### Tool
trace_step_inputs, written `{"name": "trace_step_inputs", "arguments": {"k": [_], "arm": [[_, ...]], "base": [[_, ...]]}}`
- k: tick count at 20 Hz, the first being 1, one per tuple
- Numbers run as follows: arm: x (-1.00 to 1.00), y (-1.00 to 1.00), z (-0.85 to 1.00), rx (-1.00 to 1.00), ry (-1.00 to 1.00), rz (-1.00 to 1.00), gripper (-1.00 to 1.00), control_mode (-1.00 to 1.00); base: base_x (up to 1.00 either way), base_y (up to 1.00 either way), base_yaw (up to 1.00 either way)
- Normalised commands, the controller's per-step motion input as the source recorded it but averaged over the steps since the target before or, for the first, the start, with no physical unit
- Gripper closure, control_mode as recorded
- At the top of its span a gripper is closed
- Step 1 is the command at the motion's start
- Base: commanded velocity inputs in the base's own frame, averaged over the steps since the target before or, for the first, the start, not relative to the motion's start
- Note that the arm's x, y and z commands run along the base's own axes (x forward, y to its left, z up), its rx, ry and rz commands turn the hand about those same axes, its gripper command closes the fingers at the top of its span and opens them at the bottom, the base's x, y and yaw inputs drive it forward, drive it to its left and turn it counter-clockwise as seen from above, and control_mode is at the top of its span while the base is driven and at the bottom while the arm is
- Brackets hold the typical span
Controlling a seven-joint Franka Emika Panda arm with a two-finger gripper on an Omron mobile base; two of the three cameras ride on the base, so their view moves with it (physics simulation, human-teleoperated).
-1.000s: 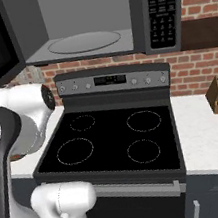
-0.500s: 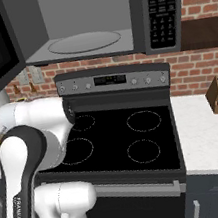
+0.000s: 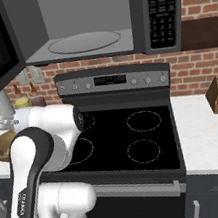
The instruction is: Open the microwave, place the bowl with waffle inside the microwave, then close the microwave door and turn it on.
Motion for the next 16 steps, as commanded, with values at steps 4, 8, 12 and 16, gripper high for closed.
{"name": "trace_step_inputs", "arguments": {"k": [4, 8, 12, 16], "arm": [[0.36, 0.03, -0.83, 0.02, 0.5, -0.11, -1.0, -1.0], [0.36, 0.28, -0.83, -0.02, 0.42, -0.05, -1.0, -1.0], [0.49, 0.54, -0.66, -0.11, 0.31, -0.08, -1.0, -1.0], [0.52, 0.47, -0.51, -0.12, 0.24, -0.12, -1.0, -1.0]], "base": [[0.0, 0.0, 0.0], [0.0, 0.0, 0.0], [0.0, 0.0, 0.0], [0.0, 0.0, 0.0]]}}
